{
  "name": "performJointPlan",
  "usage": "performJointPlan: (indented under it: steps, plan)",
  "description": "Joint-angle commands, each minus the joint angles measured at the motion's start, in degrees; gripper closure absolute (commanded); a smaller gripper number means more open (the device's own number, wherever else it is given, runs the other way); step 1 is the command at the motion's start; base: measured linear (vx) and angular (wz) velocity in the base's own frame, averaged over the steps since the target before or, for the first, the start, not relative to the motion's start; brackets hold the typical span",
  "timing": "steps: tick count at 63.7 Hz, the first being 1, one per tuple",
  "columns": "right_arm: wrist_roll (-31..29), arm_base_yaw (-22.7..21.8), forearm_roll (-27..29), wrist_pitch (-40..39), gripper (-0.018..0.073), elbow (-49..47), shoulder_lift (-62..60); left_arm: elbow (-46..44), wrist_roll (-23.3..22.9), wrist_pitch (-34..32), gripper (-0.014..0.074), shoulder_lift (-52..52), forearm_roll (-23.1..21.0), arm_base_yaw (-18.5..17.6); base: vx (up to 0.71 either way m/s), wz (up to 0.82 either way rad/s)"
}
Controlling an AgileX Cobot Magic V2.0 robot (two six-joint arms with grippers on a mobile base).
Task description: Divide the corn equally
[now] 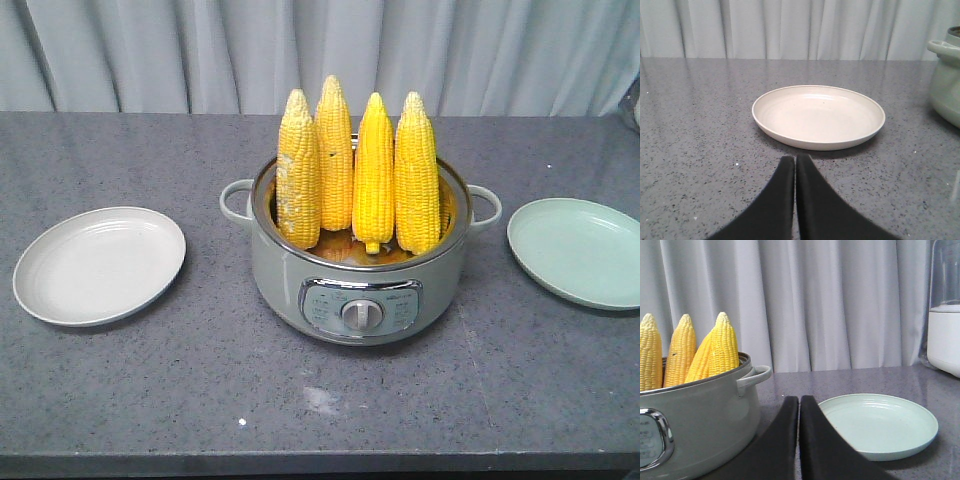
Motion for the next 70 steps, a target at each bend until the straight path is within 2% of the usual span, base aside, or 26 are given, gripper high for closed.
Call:
performJointPlan:
  steps: [1,70]
  plan:
    - [-0.6,-0.3,-0.5,-3.9,0.0562,0.4,-0.2,0.9,-0.4,-4.4,0.0603,-1.0,-0.1,-0.2,0.01,0.00]
    - [-0.6,-0.3,-0.5,-3.9,0.0562,0.4,-0.2,0.9,-0.4,-4.4,0.0603,-1.0,-0.1,-0.2,0.00,0.00]
